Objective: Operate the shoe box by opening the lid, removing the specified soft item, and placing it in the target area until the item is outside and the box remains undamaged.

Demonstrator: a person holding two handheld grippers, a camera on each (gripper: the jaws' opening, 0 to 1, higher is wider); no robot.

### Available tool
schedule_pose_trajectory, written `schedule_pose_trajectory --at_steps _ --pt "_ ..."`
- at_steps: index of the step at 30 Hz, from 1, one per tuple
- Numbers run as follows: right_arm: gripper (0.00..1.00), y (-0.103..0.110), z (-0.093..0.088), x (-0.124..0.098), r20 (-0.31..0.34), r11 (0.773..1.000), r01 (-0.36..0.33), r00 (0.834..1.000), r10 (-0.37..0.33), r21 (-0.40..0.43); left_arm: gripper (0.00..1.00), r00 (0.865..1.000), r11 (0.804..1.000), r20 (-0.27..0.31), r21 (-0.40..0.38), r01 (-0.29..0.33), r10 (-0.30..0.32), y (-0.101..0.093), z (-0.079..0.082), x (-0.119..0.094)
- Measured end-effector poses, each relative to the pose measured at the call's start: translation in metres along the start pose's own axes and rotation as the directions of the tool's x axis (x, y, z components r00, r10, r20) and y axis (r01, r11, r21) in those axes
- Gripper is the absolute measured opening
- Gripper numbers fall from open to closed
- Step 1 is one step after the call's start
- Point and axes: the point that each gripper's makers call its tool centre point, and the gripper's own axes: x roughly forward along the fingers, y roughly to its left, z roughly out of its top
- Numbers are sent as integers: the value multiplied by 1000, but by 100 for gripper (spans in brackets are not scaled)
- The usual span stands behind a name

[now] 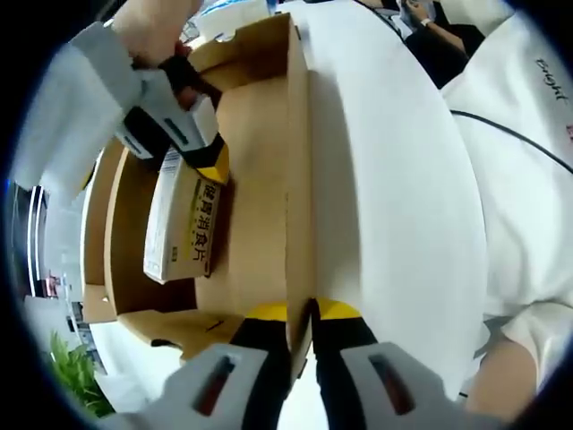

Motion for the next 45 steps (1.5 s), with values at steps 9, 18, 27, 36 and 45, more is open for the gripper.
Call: schedule_pose_trajectory --at_steps 9,18,27,36,45 --pt "22 0 3 -2 -2 999 26 1000 -26 -39 7 1000 1000 -3 -1 4 -4 -1 0 -1" --pt "22 5 15 -5 70 1000 18 997 -17 -13 6 1000 1000 -5 1 6 -6 -1 1 -1" --pt "22 15 6 -11 29 999 0 1000 -1 35 7 1000 1000 1 5 -5 5 -1 2 0" --pt "22 19 -3 -44 92 998 5 996 -11 58 6 1000 1000 1 4 4 -4 -1 1 0" --pt "22 25 -8 -64 123 1000 11 992 -14 24 6 1000 1000 -3 2 -1 1 -1 1 0"
